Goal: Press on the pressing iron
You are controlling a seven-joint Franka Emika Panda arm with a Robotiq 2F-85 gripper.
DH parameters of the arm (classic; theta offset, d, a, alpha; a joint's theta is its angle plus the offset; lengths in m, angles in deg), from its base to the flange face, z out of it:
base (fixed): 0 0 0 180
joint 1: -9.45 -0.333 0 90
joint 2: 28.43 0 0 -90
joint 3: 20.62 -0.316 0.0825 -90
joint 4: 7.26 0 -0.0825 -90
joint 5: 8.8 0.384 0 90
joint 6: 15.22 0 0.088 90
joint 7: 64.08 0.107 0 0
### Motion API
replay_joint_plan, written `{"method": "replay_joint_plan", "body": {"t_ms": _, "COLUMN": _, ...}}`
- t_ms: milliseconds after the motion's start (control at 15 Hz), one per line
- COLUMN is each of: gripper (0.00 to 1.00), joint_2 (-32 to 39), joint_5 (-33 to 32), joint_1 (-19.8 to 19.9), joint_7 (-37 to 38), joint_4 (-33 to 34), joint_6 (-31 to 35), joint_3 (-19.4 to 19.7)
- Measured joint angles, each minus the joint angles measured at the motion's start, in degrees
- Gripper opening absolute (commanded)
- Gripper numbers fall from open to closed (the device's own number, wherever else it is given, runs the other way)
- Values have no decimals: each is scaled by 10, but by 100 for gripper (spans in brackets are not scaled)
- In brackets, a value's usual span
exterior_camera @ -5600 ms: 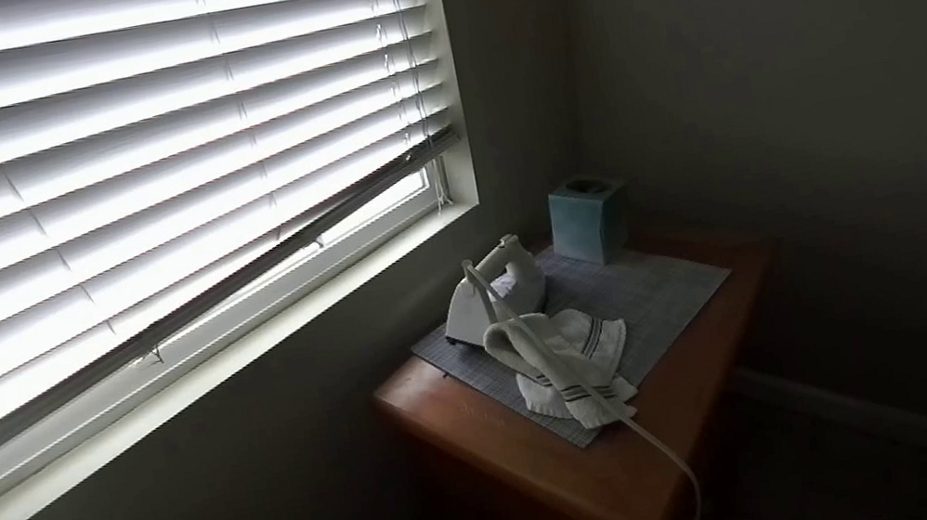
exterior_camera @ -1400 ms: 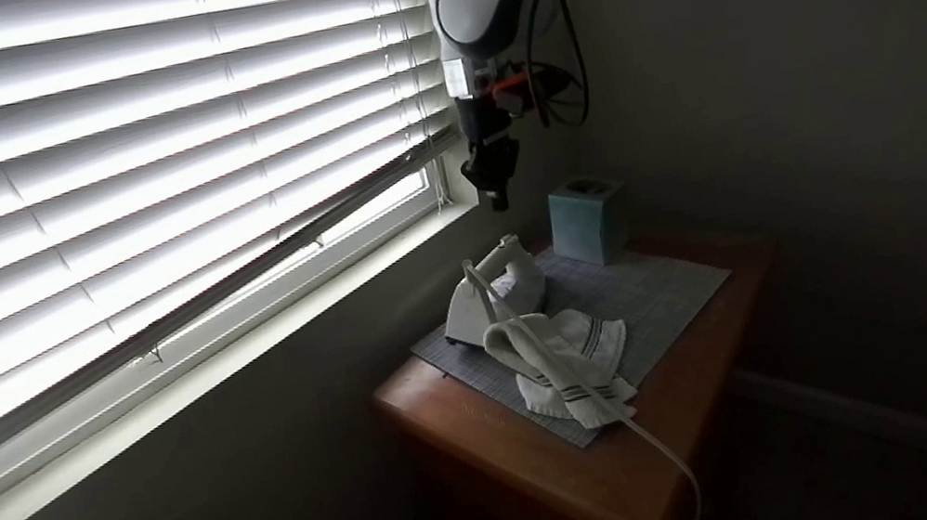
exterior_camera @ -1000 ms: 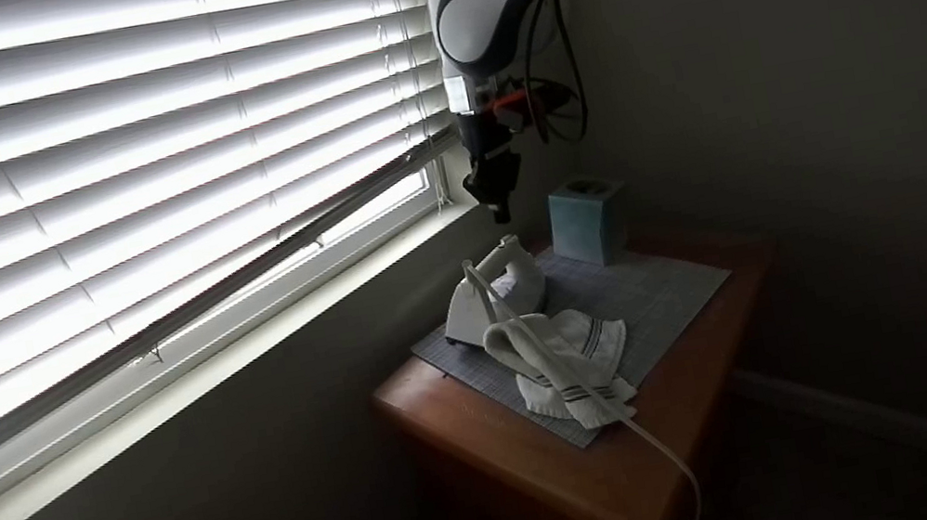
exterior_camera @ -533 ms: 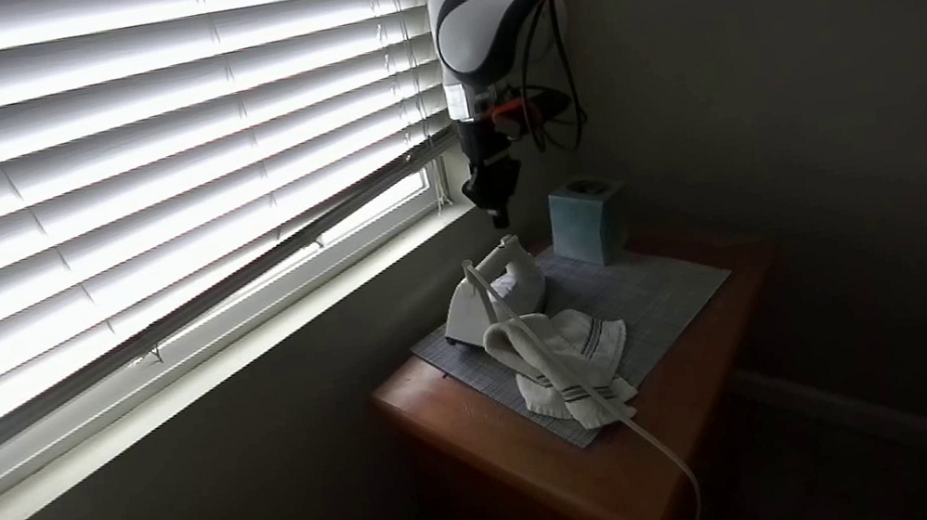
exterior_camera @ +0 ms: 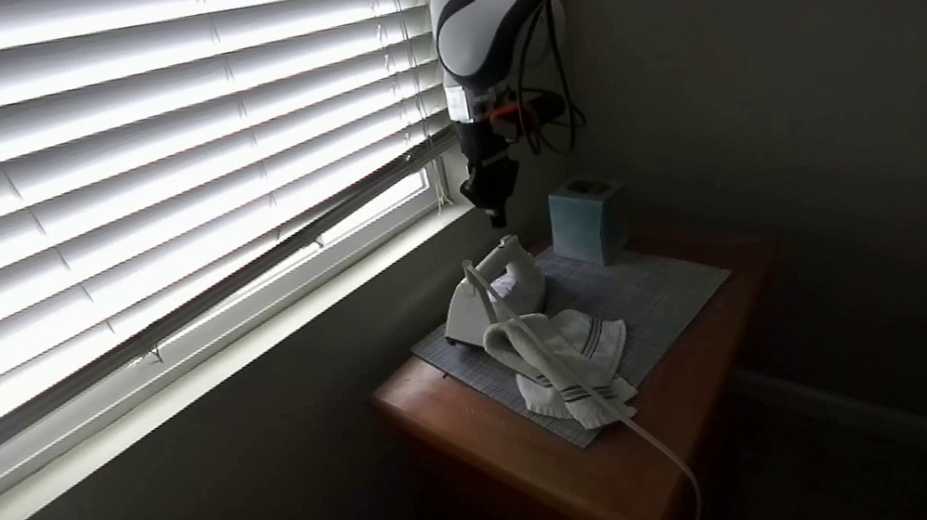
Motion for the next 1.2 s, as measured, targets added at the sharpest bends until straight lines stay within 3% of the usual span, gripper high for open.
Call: {"method": "replay_joint_plan", "body": {"t_ms": 1200, "gripper": 0, "joint_2": 47, "joint_5": 7, "joint_1": 1, "joint_7": 12, "joint_4": 64, "joint_6": -48, "joint_3": 0}}
